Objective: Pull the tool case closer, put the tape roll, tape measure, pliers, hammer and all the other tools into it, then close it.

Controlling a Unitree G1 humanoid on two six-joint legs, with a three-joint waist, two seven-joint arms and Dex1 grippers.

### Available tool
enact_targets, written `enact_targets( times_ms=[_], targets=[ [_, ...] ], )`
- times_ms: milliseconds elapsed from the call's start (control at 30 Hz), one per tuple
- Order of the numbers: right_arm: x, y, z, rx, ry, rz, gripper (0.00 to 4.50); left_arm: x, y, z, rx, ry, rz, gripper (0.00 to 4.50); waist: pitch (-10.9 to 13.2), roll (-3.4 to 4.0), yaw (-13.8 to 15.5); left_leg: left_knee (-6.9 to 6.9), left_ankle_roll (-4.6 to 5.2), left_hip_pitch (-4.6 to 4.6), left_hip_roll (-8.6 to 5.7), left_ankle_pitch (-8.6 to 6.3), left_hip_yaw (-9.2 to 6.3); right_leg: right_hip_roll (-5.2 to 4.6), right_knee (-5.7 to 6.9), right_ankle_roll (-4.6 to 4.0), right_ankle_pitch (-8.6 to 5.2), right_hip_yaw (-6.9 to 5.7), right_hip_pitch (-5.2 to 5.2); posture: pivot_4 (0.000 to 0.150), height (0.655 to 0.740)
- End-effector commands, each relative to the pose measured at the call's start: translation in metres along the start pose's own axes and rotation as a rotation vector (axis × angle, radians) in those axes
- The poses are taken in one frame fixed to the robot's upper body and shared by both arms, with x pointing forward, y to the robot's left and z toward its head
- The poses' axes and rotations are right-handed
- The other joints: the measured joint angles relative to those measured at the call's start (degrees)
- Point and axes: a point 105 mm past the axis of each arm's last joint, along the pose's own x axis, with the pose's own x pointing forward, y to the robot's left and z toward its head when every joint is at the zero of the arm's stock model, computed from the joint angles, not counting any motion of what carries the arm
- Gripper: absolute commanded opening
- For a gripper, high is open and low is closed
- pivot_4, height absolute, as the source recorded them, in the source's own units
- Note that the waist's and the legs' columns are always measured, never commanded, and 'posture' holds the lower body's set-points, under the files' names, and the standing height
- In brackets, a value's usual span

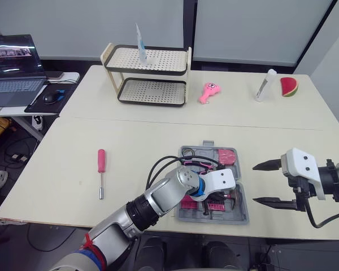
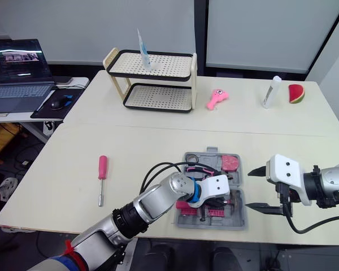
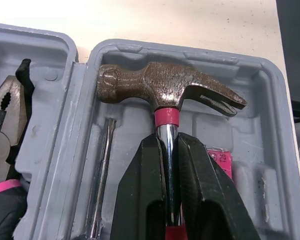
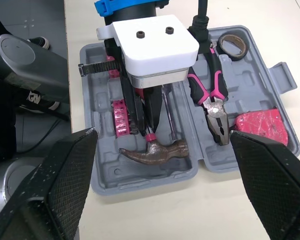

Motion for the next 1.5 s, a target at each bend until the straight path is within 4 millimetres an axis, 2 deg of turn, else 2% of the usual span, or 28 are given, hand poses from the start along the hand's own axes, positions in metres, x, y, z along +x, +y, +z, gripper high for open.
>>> enact_targets(
  times_ms=[33, 367, 500, 667, 800, 900, 1000, 1100, 1233, 1467, 1500],
  targets=[
    [-0.007, -0.002, 0.009, -0.045, 0.005, -0.029, 4.50, 0.003, -0.003, 0.016, 0.074, -0.038, -0.011, 0.06, 0.00, 0.00, 0.01, 0.00, 0.00, 0.00, 0.00, 0.00, 0.00, 0.00, 0.00, 0.00, 0.00, 0.00, 0.00, 0.150, 0.7290],
    [-0.007, 0.000, 0.008, -0.042, 0.009, -0.029, 4.50, 0.006, -0.002, 0.015, 0.074, -0.026, -0.019, 0.06, 0.00, 0.00, -0.01, 0.00, 0.00, 0.00, 0.00, 0.00, -0.01, 0.00, -0.01, 0.00, 0.00, 0.00, 0.01, 0.150, 0.7290],
    [-0.007, 0.000, 0.009, -0.041, 0.007, -0.032, 4.50, -0.002, 0.001, 0.023, 0.061, -0.058, -0.006, 1.36, 0.00, 0.00, 0.00, 0.00, 0.00, 0.00, 0.00, 0.00, -0.01, 0.00, -0.01, 0.00, 0.00, 0.00, 0.03, 0.150, 0.7290],
    [-0.007, 0.001, 0.010, -0.039, 0.000, -0.037, 4.50, -0.026, 0.008, 0.037, 0.056, -0.115, 0.034, 2.85, 0.00, 0.00, -0.02, 0.00, 0.00, 0.02, 0.01, 0.00, -0.02, 0.00, -0.01, 0.00, 0.00, 0.00, 0.04, 0.150, 0.7290],
    [-0.006, 0.001, 0.012, -0.041, -0.014, -0.045, 4.50, -0.055, 0.019, 0.044, 0.060, -0.180, 0.072, 4.12, 0.00, 0.00, -0.04, 0.00, 0.00, 0.02, 0.01, 0.00, -0.02, 0.00, -0.03, 0.00, 0.00, -0.01, 0.06, 0.150, 0.7290],
    [-0.005, 0.000, 0.013, -0.042, -0.020, -0.050, 4.50, -0.072, 0.019, 0.036, 0.122, -0.207, 0.045, 4.12, 0.00, 0.01, -0.04, -0.01, -0.01, 0.08, 0.02, 0.00, -0.02, 0.00, -0.03, 0.00, 0.00, 0.00, 0.10, 0.150, 0.7290],
    [-0.003, -0.001, 0.013, -0.043, -0.026, -0.053, 4.50, -0.081, 0.017, 0.018, 0.120, -0.190, -0.002, 4.12, 0.00, 0.02, -0.05, -0.03, -0.01, 0.15, 0.03, 0.00, -0.01, 0.00, -0.05, 0.00, 0.00, -0.01, 0.16, 0.150, 0.7290],
    [-0.003, -0.001, 0.013, -0.045, -0.029, -0.054, 4.50, -0.085, 0.012, 0.004, 0.149, -0.156, -0.040, 3.52, 0.00, 0.02, -0.04, -0.04, 0.00, 0.20, 0.03, 0.00, -0.01, 0.00, -0.10, 0.00, 0.00, -0.01, 0.22, 0.150, 0.7290],
    [-0.002, 0.000, 0.013, -0.043, -0.031, -0.054, 4.50, -0.079, 0.005, -0.013, 0.155, -0.117, -0.068, 2.35, 0.00, 0.02, 0.08, -0.04, 0.00, 0.20, 0.01, 0.00, -0.01, -0.02, -0.16, 0.00, 0.00, -0.02, 0.26, 0.150, 0.7290],
    [-0.002, 0.000, 0.013, -0.042, -0.027, -0.053, 4.50, -0.059, 0.007, -0.018, 0.141, -0.096, -0.050, 0.10, 0.00, 0.02, 0.00, -0.04, 0.03, 0.22, 0.01, -0.02, 0.00, -0.01, -0.15, 0.00, 0.00, -0.01, 0.26, 0.150, 0.7290],
    [-0.002, 0.000, 0.013, -0.042, -0.026, -0.054, 4.50, -0.056, 0.008, -0.019, 0.141, -0.088, -0.043, 0.01, 0.00, 0.02, 0.00, -0.04, 0.03, 0.22, 0.02, -0.02, 0.00, -0.01, -0.14, 0.00, 0.00, -0.01, 0.26, 0.150, 0.7290]
  ],
)
